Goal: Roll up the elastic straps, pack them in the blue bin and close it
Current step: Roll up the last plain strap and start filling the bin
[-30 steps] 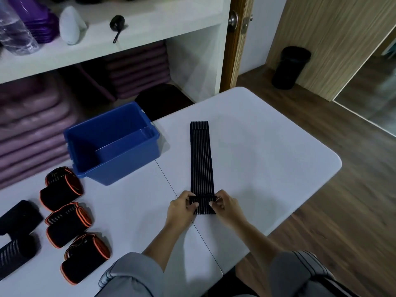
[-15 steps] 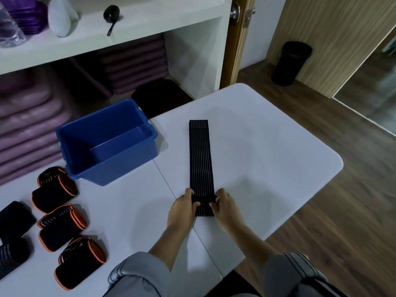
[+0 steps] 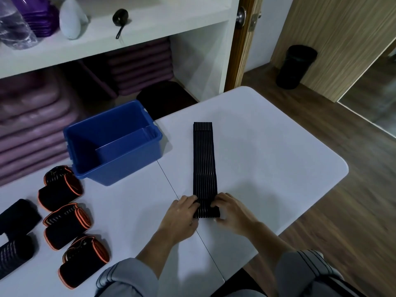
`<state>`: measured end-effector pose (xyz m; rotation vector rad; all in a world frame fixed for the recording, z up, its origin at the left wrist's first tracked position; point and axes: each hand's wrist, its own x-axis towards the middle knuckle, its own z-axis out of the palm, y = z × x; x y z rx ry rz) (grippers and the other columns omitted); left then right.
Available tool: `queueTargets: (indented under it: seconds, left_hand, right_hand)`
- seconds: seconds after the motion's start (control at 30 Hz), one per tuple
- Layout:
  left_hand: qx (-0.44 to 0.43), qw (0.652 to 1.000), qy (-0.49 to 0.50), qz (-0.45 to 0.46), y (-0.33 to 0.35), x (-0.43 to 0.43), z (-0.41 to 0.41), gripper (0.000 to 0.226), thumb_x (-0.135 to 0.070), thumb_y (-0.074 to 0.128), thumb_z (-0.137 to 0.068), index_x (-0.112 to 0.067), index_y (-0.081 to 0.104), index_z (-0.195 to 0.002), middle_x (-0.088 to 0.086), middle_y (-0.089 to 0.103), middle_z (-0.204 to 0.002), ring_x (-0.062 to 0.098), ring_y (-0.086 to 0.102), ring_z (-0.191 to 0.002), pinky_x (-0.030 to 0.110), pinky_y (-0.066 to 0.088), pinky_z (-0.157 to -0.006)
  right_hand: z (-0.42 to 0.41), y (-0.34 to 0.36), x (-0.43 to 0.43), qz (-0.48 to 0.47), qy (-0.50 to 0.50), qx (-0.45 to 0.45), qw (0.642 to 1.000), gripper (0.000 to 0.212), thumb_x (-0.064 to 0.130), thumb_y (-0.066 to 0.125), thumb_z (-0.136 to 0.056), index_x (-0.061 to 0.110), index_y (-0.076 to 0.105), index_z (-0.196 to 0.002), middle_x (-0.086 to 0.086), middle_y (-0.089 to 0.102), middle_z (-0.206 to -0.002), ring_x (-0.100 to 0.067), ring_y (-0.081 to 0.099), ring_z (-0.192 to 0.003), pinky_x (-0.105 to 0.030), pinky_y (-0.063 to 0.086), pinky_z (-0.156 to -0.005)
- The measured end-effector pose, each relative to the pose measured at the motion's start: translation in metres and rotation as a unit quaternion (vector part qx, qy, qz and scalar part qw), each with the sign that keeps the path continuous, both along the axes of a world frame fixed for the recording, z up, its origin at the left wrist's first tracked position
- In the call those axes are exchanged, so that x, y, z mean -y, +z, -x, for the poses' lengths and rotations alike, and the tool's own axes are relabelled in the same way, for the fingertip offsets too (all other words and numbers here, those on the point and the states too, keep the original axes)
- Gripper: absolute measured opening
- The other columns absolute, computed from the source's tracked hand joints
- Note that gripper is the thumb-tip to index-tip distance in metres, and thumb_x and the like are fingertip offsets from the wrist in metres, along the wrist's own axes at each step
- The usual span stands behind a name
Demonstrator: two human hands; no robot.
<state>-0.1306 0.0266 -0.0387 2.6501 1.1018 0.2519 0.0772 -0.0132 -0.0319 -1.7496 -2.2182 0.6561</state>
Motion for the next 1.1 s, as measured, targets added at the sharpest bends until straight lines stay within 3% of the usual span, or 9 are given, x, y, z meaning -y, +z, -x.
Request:
queueTargets:
  seconds: [0.1,0.2,0.33,0.53,0.6,0.7,0.9,1.0,1.1]
  left_hand:
    - [0.028,1.0,0.001,-0.011,-0.003,-0.004,0.0,0.031,-0.019,0.062,-0.064,-0.016,0.067,-0.094,-0.003,0.065,-0.104,0.013,0.056,-0.086,0.024,0.052,-0.064]
    - [0.106,0.991,0.055,0.061,0.001,-0.005,-0.003,0.025,-0.016,0.047,-0.074,-0.015,0.066,-0.09,-0.005,0.067,-0.092,0.01,0.05,-0.085,0.027,0.051,-0.067]
    - [0.18,0.93,0.216,0.236,0.017,-0.007,-0.014,0.017,-0.015,0.054,-0.085,-0.02,0.063,-0.098,-0.003,0.06,-0.083,0.013,0.054,-0.084,0.024,0.044,-0.071]
    - [0.181,0.883,0.326,0.287,0.008,-0.001,-0.029,0.016,-0.019,0.049,-0.092,-0.015,0.057,-0.105,0.003,0.066,-0.088,0.024,0.062,-0.084,0.033,0.049,-0.073]
    - [0.189,0.881,0.34,0.269,0.006,0.003,-0.033,0.017,-0.018,0.049,-0.092,-0.013,0.054,-0.108,0.004,0.066,-0.091,0.026,0.062,-0.086,0.033,0.049,-0.073]
    - [0.189,0.888,0.336,0.249,0.006,0.004,-0.034,0.024,-0.02,0.053,-0.091,-0.015,0.048,-0.114,0.003,0.065,-0.086,0.027,0.063,-0.083,0.034,0.049,-0.072]
    - [0.122,0.937,0.288,0.153,0.006,-0.005,-0.025,0.034,-0.025,0.069,-0.08,-0.016,0.048,-0.106,0.001,0.059,-0.09,0.023,0.059,-0.079,0.034,0.048,-0.066]
    - [0.089,0.985,0.151,-0.001,0.0,-0.009,-0.018,0.035,-0.013,0.077,-0.066,-0.016,0.056,-0.094,-0.002,0.057,-0.089,0.019,0.058,-0.075,0.028,0.049,-0.055]
    - [0.053,0.994,0.013,-0.098,-0.007,-0.013,-0.011,0.031,-0.016,0.066,-0.07,-0.018,0.062,-0.1,-0.003,0.062,-0.094,0.016,0.058,-0.077,0.024,0.051,-0.06]
  right_hand:
    - [0.002,0.0,0.001,-0.023,-0.011,-0.021,0.999,0.027,0.02,0.059,-0.076,0.016,0.064,-0.102,-0.001,0.059,-0.106,-0.02,0.056,-0.096,-0.03,0.049,-0.081]
    - [0.004,0.0,0.001,-0.033,-0.055,-0.06,0.996,0.021,0.023,0.052,-0.083,0.014,0.063,-0.099,0.0,0.063,-0.097,-0.018,0.056,-0.09,-0.029,0.048,-0.078]
    - [0.008,0.004,0.002,-0.024,-0.112,-0.11,0.987,0.024,0.031,0.046,-0.09,0.013,0.057,-0.1,0.0,0.063,-0.089,-0.017,0.054,-0.084,-0.026,0.042,-0.073]
    - [0.022,-0.002,-0.001,0.063,-0.235,-0.155,0.958,0.027,0.02,0.05,-0.093,0.01,0.044,-0.117,0.009,0.046,-0.065,-0.01,0.045,-0.057,-0.023,0.029,-0.053]
    - [0.024,-0.003,-0.001,0.078,-0.238,-0.158,0.955,0.033,0.015,0.053,-0.09,0.009,0.041,-0.12,0.012,0.045,-0.061,-0.004,0.043,-0.054,-0.023,0.028,-0.053]
    - [0.024,-0.006,-0.002,0.077,-0.254,-0.144,0.953,0.035,0.015,0.055,-0.086,0.01,0.042,-0.118,0.006,0.05,-0.061,-0.019,0.049,-0.058,-0.028,0.033,-0.058]
    - [0.02,-0.005,-0.001,0.022,-0.218,-0.049,0.975,0.037,0.016,0.055,-0.077,0.011,0.046,-0.112,-0.009,0.061,-0.09,-0.03,0.058,-0.086,-0.031,0.044,-0.064]
    - [0.014,-0.004,0.0,-0.074,-0.123,-0.028,0.989,0.04,0.014,0.064,-0.071,0.015,0.053,-0.11,-0.006,0.057,-0.101,-0.027,0.057,-0.09,-0.035,0.053,-0.071]
    - [0.005,-0.005,0.003,-0.089,-0.043,-0.006,0.995,0.025,0.033,0.057,-0.076,0.018,0.063,-0.095,0.0,0.063,-0.096,-0.023,0.063,-0.083,-0.032,0.056,-0.069]
